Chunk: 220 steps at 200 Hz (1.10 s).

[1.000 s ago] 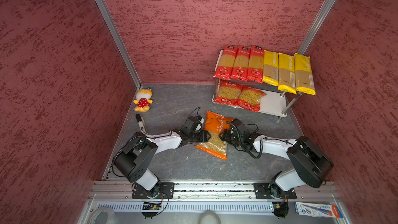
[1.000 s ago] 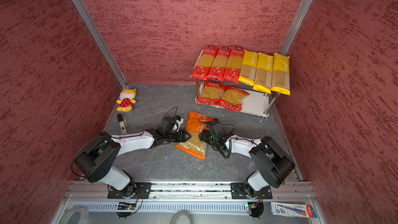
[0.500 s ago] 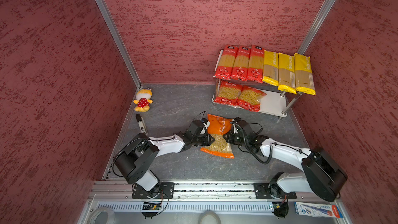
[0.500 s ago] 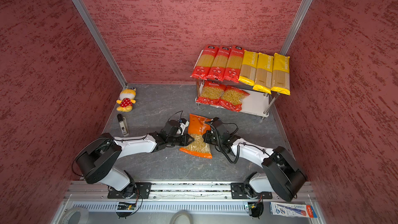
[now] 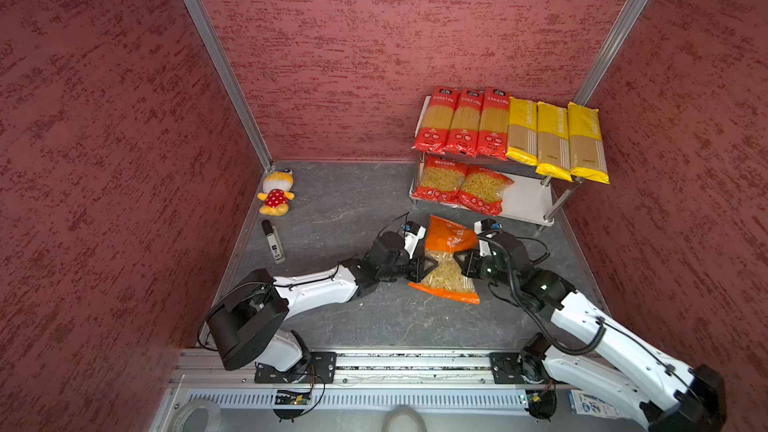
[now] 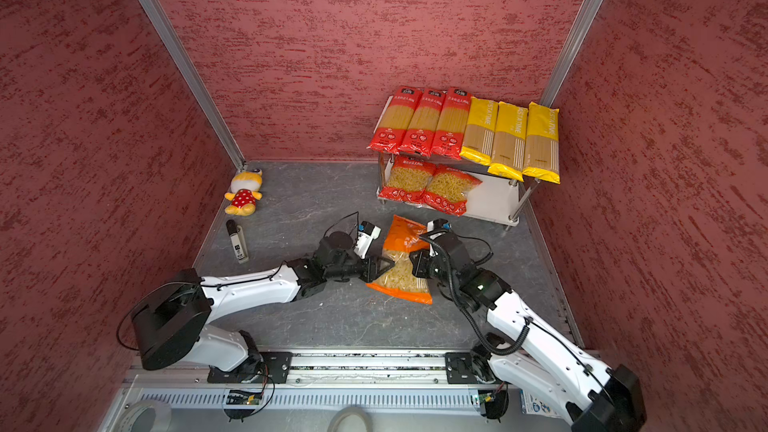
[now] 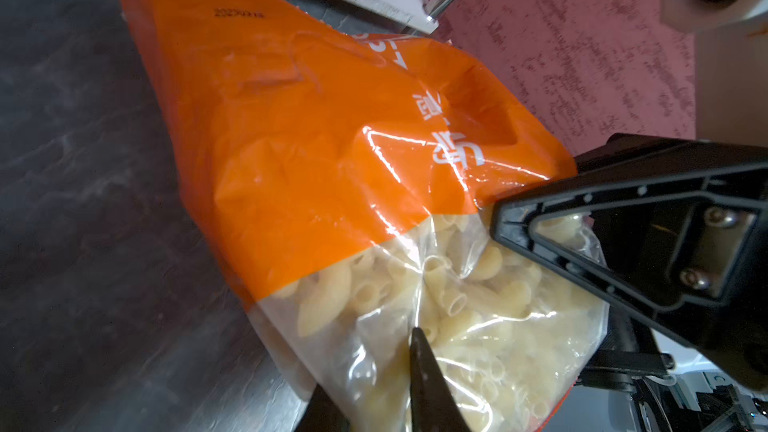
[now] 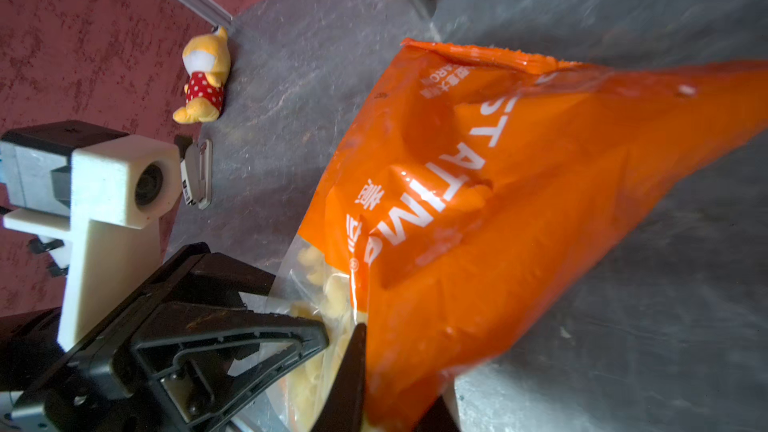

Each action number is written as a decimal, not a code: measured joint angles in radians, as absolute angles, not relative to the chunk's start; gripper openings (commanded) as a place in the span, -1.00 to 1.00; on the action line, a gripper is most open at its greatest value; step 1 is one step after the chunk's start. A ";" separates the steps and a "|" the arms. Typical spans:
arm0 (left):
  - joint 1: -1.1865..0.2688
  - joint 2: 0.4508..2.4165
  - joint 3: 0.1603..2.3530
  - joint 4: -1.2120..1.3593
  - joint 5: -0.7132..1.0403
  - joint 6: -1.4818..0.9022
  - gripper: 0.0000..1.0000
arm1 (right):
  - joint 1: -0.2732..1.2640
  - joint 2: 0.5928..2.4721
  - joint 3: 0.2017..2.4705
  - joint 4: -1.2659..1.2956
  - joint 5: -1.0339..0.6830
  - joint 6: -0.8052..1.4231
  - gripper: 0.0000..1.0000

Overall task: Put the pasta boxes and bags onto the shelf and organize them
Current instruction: 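Carry the macaroni bag to the lower shelf with both grippers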

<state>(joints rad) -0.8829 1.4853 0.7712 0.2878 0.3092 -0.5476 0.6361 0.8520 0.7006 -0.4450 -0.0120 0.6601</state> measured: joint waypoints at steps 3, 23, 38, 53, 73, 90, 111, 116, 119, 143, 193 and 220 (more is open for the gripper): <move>-0.883 1.490 0.785 0.295 0.310 -0.544 -1.00 | 0.631 0.846 0.712 -0.455 -0.002 0.654 -1.00; -0.883 1.570 0.917 0.339 0.318 -0.517 -1.00 | 0.569 0.803 0.775 -0.502 0.076 0.603 -1.00; -0.884 1.647 1.024 0.374 0.331 -0.497 -1.00 | 0.509 0.785 0.804 -0.511 0.122 0.566 -1.00; -0.889 1.730 1.129 0.393 0.341 -0.477 -1.00 | 0.442 0.783 0.823 -0.514 0.165 0.528 -1.00; -0.900 1.848 1.261 0.422 0.341 -0.446 -1.00 | 0.350 0.792 0.826 -0.500 0.216 0.475 -1.00; -0.913 1.942 1.366 0.432 0.334 -0.419 -1.00 | 0.272 0.803 0.818 -0.469 0.241 0.437 -1.00; -0.928 2.061 1.506 0.453 0.313 -0.381 -1.00 | 0.182 0.825 0.787 -0.385 0.262 0.410 -1.00; -0.931 2.087 1.539 0.459 0.305 -0.372 -1.00 | 0.163 0.834 0.775 -0.351 0.268 0.402 -1.00; -0.933 2.106 1.559 0.463 0.300 -0.365 -1.00 | 0.154 0.841 0.768 -0.332 0.270 0.398 -1.00; -0.936 2.239 1.711 0.488 0.257 -0.326 -1.00 | 0.086 0.909 0.710 -0.148 0.284 0.354 -1.00; -0.934 2.487 1.992 0.511 0.193 -0.278 -1.00 | -0.001 1.108 0.675 0.152 0.268 0.248 -1.00; -0.931 2.593 2.137 0.516 0.177 -0.268 -1.00 | -0.038 1.182 0.675 0.265 0.242 0.212 -1.00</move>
